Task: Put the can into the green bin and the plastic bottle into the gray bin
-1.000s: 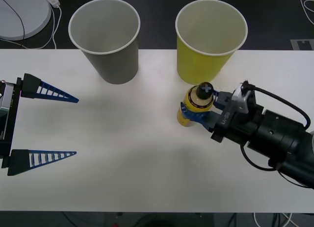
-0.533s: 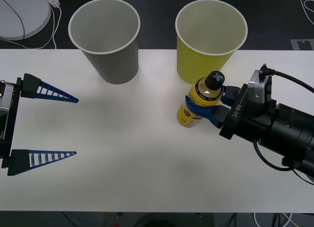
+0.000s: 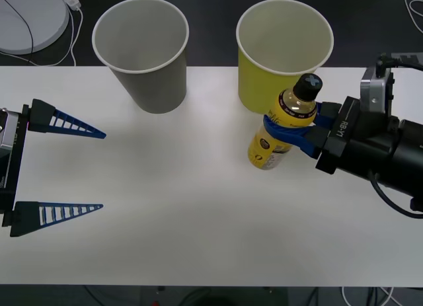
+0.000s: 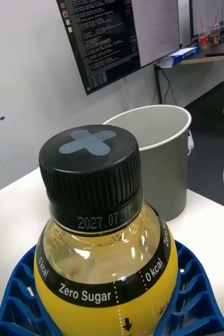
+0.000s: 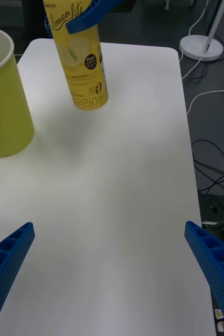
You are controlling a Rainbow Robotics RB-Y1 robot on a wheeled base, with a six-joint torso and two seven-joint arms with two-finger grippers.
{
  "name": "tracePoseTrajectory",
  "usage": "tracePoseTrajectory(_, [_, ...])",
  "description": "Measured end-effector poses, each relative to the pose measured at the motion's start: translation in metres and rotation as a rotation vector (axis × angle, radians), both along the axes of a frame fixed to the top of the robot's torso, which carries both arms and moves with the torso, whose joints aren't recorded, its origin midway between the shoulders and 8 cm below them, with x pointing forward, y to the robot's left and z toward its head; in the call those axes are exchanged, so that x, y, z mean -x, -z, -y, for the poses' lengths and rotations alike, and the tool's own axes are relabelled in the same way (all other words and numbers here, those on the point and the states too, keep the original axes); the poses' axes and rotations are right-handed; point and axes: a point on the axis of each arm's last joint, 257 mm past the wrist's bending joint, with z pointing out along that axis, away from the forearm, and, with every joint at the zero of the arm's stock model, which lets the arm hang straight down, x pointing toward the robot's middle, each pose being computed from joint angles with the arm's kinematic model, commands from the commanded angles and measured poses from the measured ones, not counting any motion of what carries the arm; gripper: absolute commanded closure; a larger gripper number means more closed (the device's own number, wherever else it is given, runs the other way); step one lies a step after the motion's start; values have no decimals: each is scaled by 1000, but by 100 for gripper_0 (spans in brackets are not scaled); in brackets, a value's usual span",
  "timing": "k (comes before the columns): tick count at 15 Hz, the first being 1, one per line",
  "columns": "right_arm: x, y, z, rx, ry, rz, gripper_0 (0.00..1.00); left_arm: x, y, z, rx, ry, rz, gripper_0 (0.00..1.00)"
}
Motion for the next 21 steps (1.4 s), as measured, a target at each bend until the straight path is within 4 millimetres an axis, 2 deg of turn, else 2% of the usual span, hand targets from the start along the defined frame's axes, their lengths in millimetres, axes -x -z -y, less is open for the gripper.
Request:
tracePoseTrajectory(7, [3,-25,-2,65,-42,-12,100,0,0,0,0,0,0,0])
tracePoseTrajectory(12, [5,-57,-13,80,-77,3,100,0,0,0,0,0,0,0])
tracePoseTrajectory(21, [-4,-98,-17,114,-106,-7,100,0,0,0,0,0,0,0])
